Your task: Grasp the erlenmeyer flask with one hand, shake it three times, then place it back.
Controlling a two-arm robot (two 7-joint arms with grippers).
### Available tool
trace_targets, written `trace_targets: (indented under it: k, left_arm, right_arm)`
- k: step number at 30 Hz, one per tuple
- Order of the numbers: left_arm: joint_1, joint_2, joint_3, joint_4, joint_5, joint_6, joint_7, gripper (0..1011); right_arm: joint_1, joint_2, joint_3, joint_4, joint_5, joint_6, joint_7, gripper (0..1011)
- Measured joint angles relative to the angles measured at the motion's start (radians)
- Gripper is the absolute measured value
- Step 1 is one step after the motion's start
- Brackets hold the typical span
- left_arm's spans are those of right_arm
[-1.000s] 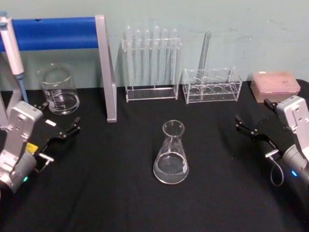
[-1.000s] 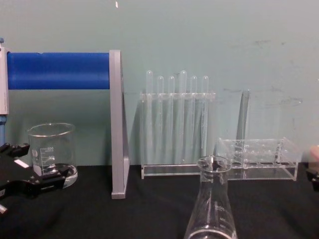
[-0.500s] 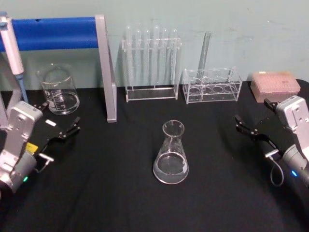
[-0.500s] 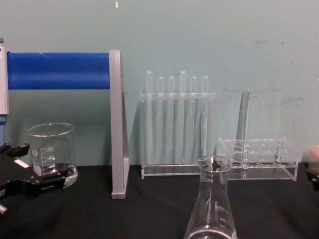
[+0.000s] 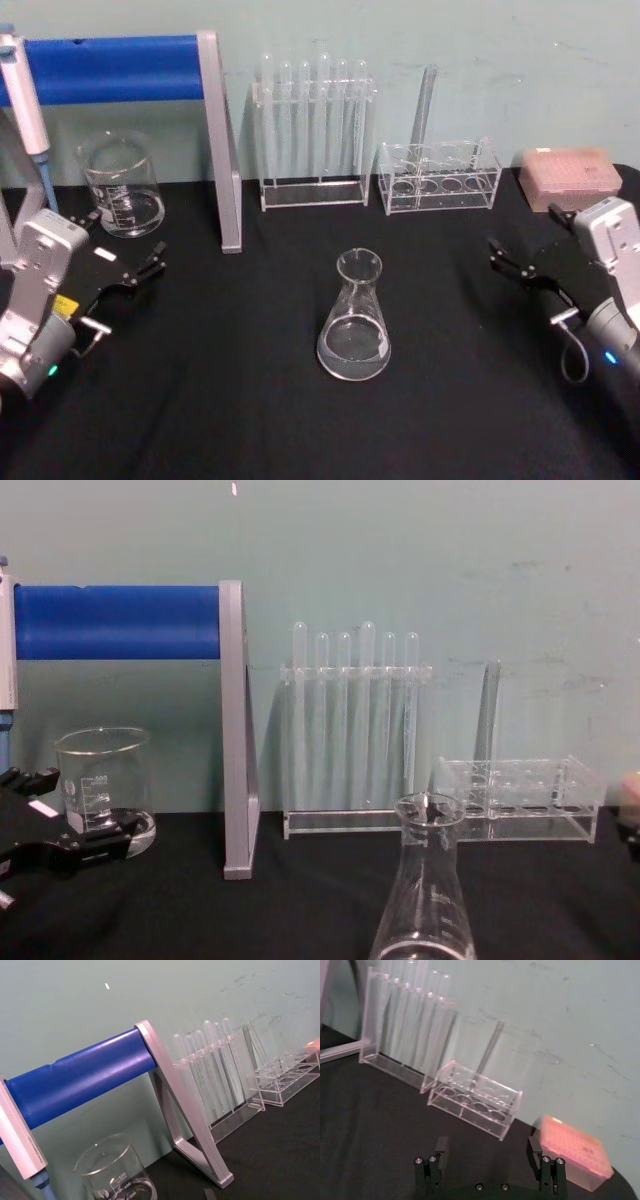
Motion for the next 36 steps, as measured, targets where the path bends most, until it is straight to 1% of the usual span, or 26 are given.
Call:
trace_targets:
  k: [5, 8, 11, 12, 15, 18, 19, 23, 24, 26, 28, 31, 32, 36]
  left_arm:
    - [0.0, 0.0, 0.0, 0.0, 0.0, 0.0, 0.0, 1001]
    - [0.0, 0.0, 0.0, 0.0, 0.0, 0.0, 0.0, 1001]
    - [0.0, 0.0, 0.0, 0.0, 0.0, 0.0, 0.0, 1001]
    - [0.0, 0.0, 0.0, 0.0, 0.0, 0.0, 0.0, 1001]
    - [0.0, 0.0, 0.0, 0.0, 0.0, 0.0, 0.0, 1001]
    - [0.0, 0.0, 0.0, 0.0, 0.0, 0.0, 0.0, 1001]
    - [0.0, 0.0, 0.0, 0.0, 0.0, 0.0, 0.0, 1001]
    - [0.0, 0.0, 0.0, 0.0, 0.0, 0.0, 0.0, 1001]
    - [0.0, 0.0, 0.0, 0.0, 0.0, 0.0, 0.0, 1001]
    - [0.0, 0.0, 0.0, 0.0, 0.0, 0.0, 0.0, 1001]
    - [0.0, 0.0, 0.0, 0.0, 0.0, 0.0, 0.0, 1001]
    - [0.0, 0.0, 0.0, 0.0, 0.0, 0.0, 0.0, 1001]
    - [0.0, 0.0, 0.0, 0.0, 0.0, 0.0, 0.0, 1001]
    - [0.0, 0.0, 0.0, 0.0, 0.0, 0.0, 0.0, 1001]
  right_arm:
    - [-0.014, -0.009, 0.034, -0.004, -0.006, 0.0, -0.02, 1000]
    - [-0.029, -0.008, 0.056, -0.02, -0.004, 0.006, -0.026, 1000]
    - [-0.052, 0.0, 0.08, -0.048, 0.011, 0.022, -0.026, 1000]
    - [-0.068, 0.008, 0.095, -0.067, 0.023, 0.035, -0.024, 1000]
    - [-0.097, 0.023, 0.118, -0.101, 0.043, 0.053, -0.016, 1000]
    - [-0.146, 0.05, 0.152, -0.153, 0.077, 0.079, 0.003, 1000]
    - [-0.173, 0.064, 0.171, -0.179, 0.093, 0.09, 0.011, 1000]
    - [-0.23, 0.09, 0.209, -0.232, 0.12, 0.105, 0.023, 1000]
    - [-0.258, 0.102, 0.228, -0.257, 0.133, 0.111, 0.027, 1000]
    - [-0.286, 0.112, 0.247, -0.282, 0.144, 0.115, 0.031, 1000]
    - [-0.341, 0.131, 0.283, -0.328, 0.164, 0.117, 0.042, 1000]
    - [-0.376, 0.142, 0.305, -0.357, 0.174, 0.116, 0.053, 1000]
    - [-0.397, 0.148, 0.316, -0.373, 0.18, 0.114, 0.062, 1000]
    - [-0.433, 0.159, 0.337, -0.404, 0.19, 0.108, 0.087, 1000]
